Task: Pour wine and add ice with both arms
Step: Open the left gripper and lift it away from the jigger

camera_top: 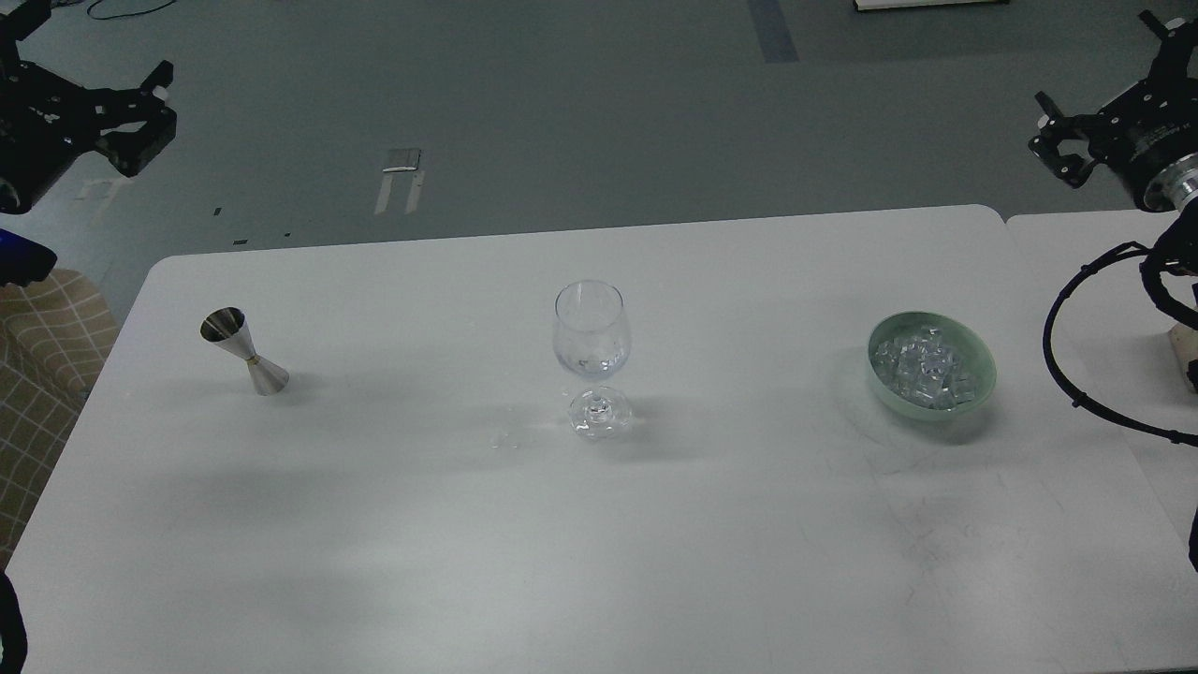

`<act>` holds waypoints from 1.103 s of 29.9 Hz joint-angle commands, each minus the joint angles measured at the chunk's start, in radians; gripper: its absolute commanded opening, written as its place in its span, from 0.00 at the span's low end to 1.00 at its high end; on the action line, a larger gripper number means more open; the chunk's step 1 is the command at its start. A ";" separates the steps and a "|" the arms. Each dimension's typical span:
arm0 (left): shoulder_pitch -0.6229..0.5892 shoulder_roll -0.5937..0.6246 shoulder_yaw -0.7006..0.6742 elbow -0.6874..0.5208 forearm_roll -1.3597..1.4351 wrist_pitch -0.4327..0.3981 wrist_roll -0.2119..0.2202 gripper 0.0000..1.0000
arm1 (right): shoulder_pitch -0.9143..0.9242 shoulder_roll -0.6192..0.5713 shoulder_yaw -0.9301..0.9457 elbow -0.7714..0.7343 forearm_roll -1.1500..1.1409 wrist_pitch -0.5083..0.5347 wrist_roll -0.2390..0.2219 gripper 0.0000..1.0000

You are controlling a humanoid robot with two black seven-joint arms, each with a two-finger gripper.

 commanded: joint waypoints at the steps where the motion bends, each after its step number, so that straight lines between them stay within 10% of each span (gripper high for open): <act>1: -0.065 -0.003 0.121 0.023 0.064 -0.002 0.000 0.95 | 0.000 -0.027 0.004 0.010 0.000 0.002 0.000 1.00; 6: -0.073 -0.012 0.230 0.037 0.212 -0.067 -0.005 0.95 | -0.032 -0.069 0.004 0.044 0.000 0.018 -0.002 1.00; 14: -0.082 -0.110 0.224 0.131 0.235 -0.070 -0.127 0.76 | -0.104 -0.180 -0.025 0.190 -0.014 0.043 0.000 1.00; 17: -0.109 -0.113 0.223 0.127 0.233 -0.070 -0.128 0.88 | -0.110 -0.239 -0.081 0.204 -0.020 0.067 0.001 1.00; 20: -0.116 -0.117 0.229 0.130 0.237 -0.076 -0.198 0.98 | -0.101 -0.282 -0.138 0.216 -0.035 0.067 0.001 1.00; 24: -0.103 -0.121 0.238 0.131 0.240 -0.122 -0.491 0.98 | -0.095 -0.329 -0.236 0.251 -0.213 0.066 0.003 1.00; 27: -0.096 -0.144 0.241 0.140 0.240 -0.200 -0.614 0.98 | -0.081 -0.335 -0.256 0.273 -0.367 0.063 0.003 1.00; 33: -0.071 -0.158 0.310 0.140 0.238 -0.200 -0.637 0.98 | 0.014 -0.335 -0.385 0.280 -0.678 0.060 0.000 1.00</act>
